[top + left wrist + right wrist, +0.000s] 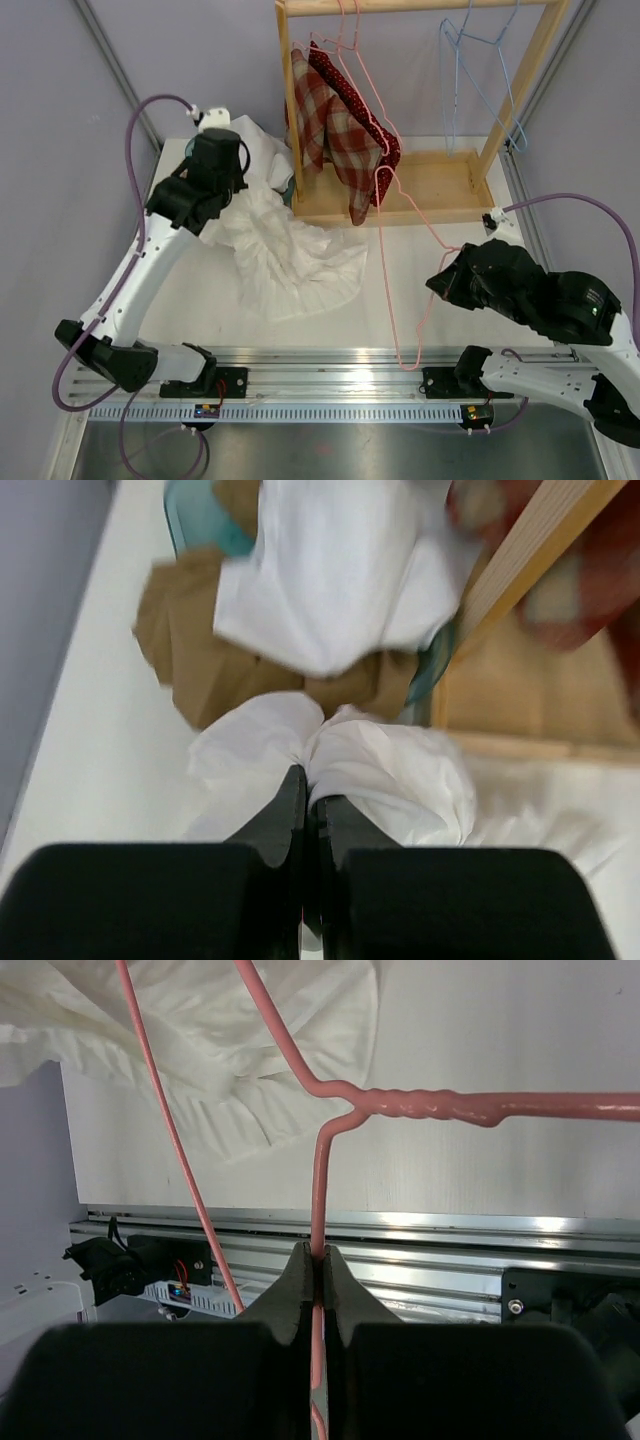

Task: Remove the skirt from the hanger

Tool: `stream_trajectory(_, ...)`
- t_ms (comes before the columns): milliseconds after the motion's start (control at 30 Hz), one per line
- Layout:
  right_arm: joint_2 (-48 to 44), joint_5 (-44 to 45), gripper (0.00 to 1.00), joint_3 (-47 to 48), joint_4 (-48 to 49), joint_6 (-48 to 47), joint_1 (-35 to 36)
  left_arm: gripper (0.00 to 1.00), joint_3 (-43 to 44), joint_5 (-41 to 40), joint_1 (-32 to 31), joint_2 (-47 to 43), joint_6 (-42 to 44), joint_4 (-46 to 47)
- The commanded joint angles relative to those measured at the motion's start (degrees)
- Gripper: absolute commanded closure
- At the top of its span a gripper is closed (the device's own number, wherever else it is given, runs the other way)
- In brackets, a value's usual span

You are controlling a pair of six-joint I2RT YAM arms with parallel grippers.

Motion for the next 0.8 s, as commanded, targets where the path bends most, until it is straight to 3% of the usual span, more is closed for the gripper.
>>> stream_trajectory(0, -2.09, 5.46, 1.00, 2.43, -9.27, 0.85, 0.35, 1.00, 21.36, -3.89, 1.31, 2.57, 8.51, 3.12)
stream_trajectory(67, -3.14, 5.90, 1.00, 2.34, -10.24, 1.11, 0.35, 1.00, 31.93, -0.83, 3.76, 8.62, 10.73, 2.78)
stream_trajectory(133, -4.11, 6.16, 1.00, 2.25, -11.11, 1.55, 0.35, 1.00, 50.82, 0.59, 5.00, 14.16, 14.24, 2.07)
stream_trajectory(200, -4.38, 7.04, 1.00, 2.34, -11.90, 1.90, 0.44, 1.00, 60.52, 2.96, 6.67, 21.64, 17.22, 4.16)
stream_trajectory(267, -4.73, 8.09, 1.00, 2.69, -13.14, 2.08, 0.35, 1.00, 56.73, 10.65, 9.21, 20.18, 17.76, 17.48)
stream_trajectory(333, -4.55, 8.80, 1.00, 3.13, -13.93, 2.17, 0.35, 1.00, 42.54, 13.85, 9.58, 17.01, 19.61, 34.91)
stream_trajectory(367, -4.20, 9.06, 1.00, 3.48, -14.28, 2.26, 0.44, 1.00, 40.37, 16.57, 10.19, 16.39, 19.61, 38.42)
stream_trajectory(533, -2.00, 10.65, 1.00, 6.82, -16.65, 1.99, 0.35, 1.00, 51.66, 26.85, 14.06, 31.65, 12.06, 35.21)
stream_trajectory(700, -0.52, 12.14, 1.00, 7.79, -15.52, 1.47, 0.35, 0.97, 50.99, 28.81, 14.33, 40.11, 10.48, 33.54)
stream_trajectory(733, 0.01, 12.14, 1.00, 7.96, -15.08, 1.03, 0.35, 0.83, 49.85, 24.72, 14.41, 39.85, 9.95, 31.97)
stream_trajectory(767, 0.37, 12.32, 1.00, 8.23, -14.72, 0.42, 0.35, 0.15, 48.01, 21.98, 14.50, 38.98, 8.81, 30.91)
